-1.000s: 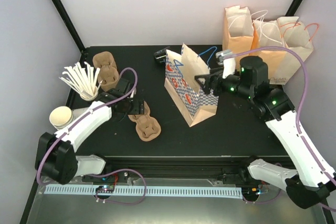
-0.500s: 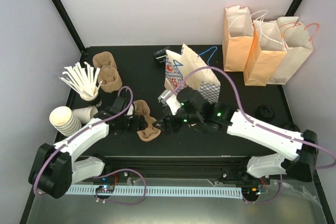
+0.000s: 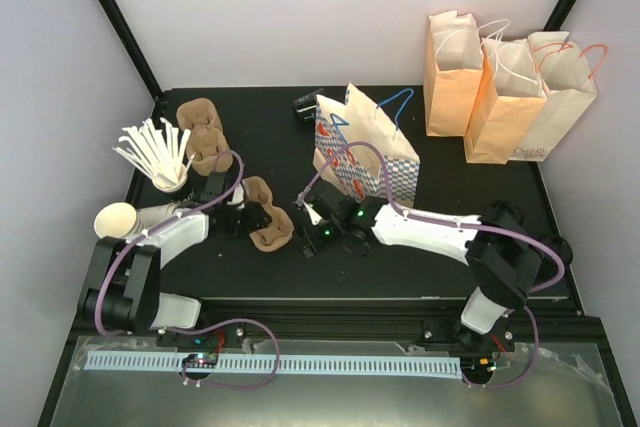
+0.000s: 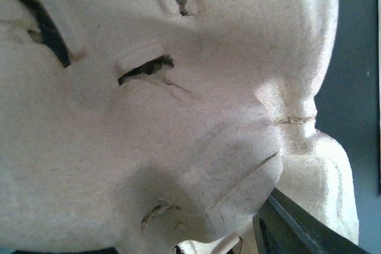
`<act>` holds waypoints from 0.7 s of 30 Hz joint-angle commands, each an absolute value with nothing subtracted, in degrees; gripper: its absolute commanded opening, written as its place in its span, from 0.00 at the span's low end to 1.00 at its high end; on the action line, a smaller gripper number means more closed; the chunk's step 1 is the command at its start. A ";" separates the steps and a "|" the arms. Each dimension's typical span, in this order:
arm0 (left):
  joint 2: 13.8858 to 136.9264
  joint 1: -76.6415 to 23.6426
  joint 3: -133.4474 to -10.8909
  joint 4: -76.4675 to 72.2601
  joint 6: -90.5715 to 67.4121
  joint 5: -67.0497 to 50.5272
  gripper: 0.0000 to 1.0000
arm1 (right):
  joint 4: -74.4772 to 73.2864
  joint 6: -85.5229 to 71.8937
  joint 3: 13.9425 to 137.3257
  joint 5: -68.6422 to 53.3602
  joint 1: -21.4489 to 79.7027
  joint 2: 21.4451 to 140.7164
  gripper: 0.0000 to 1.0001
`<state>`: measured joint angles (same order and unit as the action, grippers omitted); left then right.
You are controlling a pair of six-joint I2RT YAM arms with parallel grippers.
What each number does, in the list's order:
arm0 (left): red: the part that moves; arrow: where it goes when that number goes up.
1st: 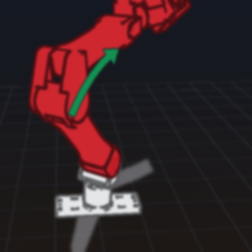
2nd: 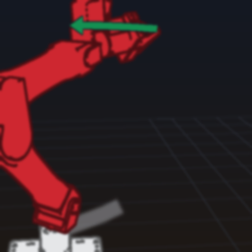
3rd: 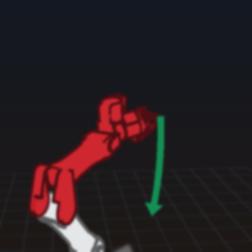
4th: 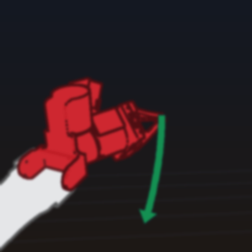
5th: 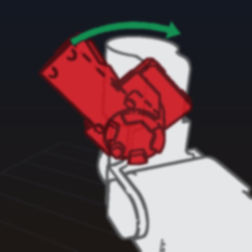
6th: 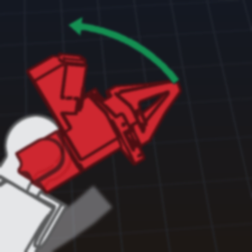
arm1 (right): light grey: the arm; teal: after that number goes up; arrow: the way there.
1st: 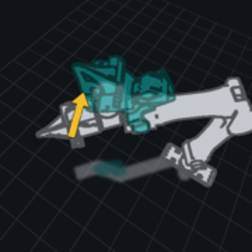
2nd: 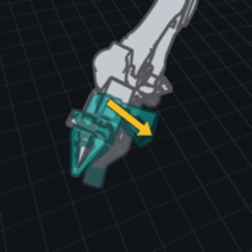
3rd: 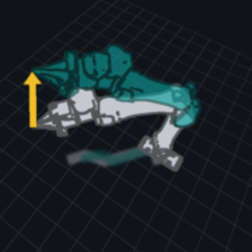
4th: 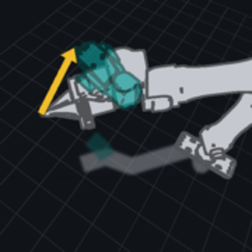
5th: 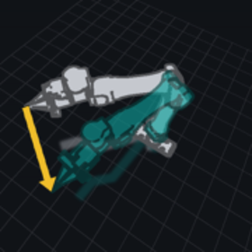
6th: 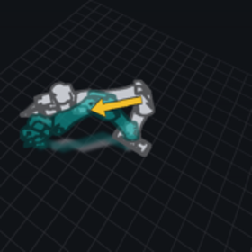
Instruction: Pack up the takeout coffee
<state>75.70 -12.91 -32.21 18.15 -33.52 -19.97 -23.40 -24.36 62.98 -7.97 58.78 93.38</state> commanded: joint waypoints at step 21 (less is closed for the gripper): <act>68.60 -13.55 -41.58 27.37 -28.70 -1.80 0.64 | -17.71 -26.08 62.50 2.93 54.76 92.65 0.81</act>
